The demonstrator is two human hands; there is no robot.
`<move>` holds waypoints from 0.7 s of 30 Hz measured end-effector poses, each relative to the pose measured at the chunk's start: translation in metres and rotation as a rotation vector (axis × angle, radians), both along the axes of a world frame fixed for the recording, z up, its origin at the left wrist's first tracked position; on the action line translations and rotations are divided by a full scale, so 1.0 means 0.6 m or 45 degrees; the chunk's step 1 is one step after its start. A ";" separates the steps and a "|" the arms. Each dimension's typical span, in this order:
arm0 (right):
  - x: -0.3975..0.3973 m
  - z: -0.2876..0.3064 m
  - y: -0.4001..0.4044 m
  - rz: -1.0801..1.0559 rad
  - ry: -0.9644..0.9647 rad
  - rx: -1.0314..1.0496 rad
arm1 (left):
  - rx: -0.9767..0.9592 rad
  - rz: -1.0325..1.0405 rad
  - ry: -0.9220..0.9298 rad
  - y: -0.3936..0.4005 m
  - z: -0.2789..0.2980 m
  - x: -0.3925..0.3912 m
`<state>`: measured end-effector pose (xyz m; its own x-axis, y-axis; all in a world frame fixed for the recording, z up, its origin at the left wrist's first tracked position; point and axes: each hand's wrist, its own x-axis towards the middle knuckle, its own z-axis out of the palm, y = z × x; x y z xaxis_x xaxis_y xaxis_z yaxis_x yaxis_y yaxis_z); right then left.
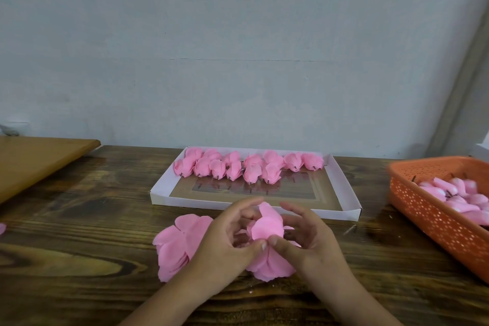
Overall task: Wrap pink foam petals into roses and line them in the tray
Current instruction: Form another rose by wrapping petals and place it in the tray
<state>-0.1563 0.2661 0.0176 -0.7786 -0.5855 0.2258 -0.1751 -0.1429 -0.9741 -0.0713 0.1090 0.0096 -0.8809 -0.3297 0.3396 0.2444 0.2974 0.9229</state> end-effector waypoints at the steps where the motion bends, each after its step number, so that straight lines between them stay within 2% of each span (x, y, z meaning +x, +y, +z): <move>1: 0.001 0.001 0.000 0.012 0.036 0.004 | 0.002 -0.008 0.004 0.001 0.001 0.000; 6: 0.004 0.000 0.001 0.003 0.152 -0.018 | 0.074 -0.032 0.013 0.004 0.006 0.001; 14: 0.007 0.006 0.003 -0.007 0.202 0.000 | 0.189 -0.034 0.025 0.002 0.012 0.000; 16: 0.008 0.010 0.005 0.061 0.096 -0.016 | 0.201 -0.065 0.008 0.000 0.013 0.002; 19: 0.004 0.019 0.010 0.157 -0.254 -0.109 | 0.228 -0.136 -0.040 -0.001 0.018 0.003; 21: -0.002 0.020 0.012 0.159 -0.402 -0.162 | 0.252 -0.170 -0.072 -0.001 0.020 0.005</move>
<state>-0.1575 0.2732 0.0299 -0.7459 -0.6632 0.0625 0.1583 -0.2675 -0.9505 -0.0685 0.1082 0.0218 -0.9370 -0.2642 0.2287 0.2156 0.0780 0.9734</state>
